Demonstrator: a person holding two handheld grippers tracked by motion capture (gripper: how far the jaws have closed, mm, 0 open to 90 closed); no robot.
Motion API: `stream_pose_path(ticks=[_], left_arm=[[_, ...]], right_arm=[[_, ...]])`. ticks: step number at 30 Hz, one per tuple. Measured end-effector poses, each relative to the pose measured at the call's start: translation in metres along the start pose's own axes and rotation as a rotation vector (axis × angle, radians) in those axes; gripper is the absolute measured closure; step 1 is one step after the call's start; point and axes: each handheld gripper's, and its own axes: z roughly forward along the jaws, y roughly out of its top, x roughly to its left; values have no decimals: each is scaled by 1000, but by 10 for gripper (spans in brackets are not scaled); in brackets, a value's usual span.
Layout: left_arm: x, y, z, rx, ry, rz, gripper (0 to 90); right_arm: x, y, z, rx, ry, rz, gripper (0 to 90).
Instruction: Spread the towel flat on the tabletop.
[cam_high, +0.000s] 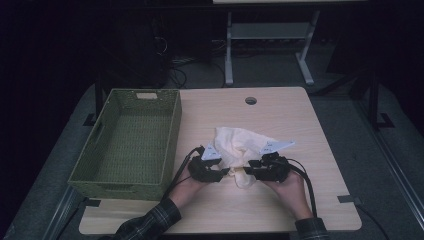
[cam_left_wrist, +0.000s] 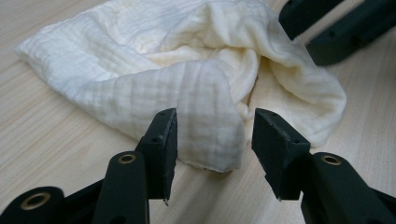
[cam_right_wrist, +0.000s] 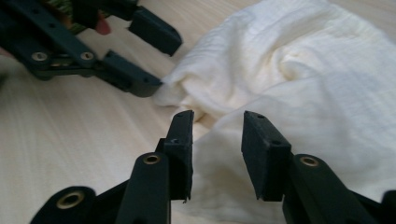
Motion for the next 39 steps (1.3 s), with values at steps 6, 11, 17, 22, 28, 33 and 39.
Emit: stream_pose_path(ticks=[6, 11, 17, 22, 28, 33, 39], left_arm=[[-1, 1, 3, 17, -6, 15, 543], [1, 2, 5, 27, -24, 12, 759], [2, 6, -5, 1, -21, 13, 874], [6, 12, -19, -46, -23, -3, 879], [5, 17, -32, -91, -28, -16, 881], [6, 22, -44, -115, -22, -22, 881], [11, 25, -55, -143, -15, -50, 881]], right_arm=[[13, -7, 9, 31, -55, -23, 635], [9, -10, 10, 40, -63, -15, 852], [3, -10, -1, 16, -77, -34, 867], [-4, -12, -16, -22, -98, -27, 870], [-19, -17, -40, -71, -135, -3, 871], [-29, -21, -56, -95, -172, 13, 874], [-44, -29, -78, -130, -227, 49, 878]])
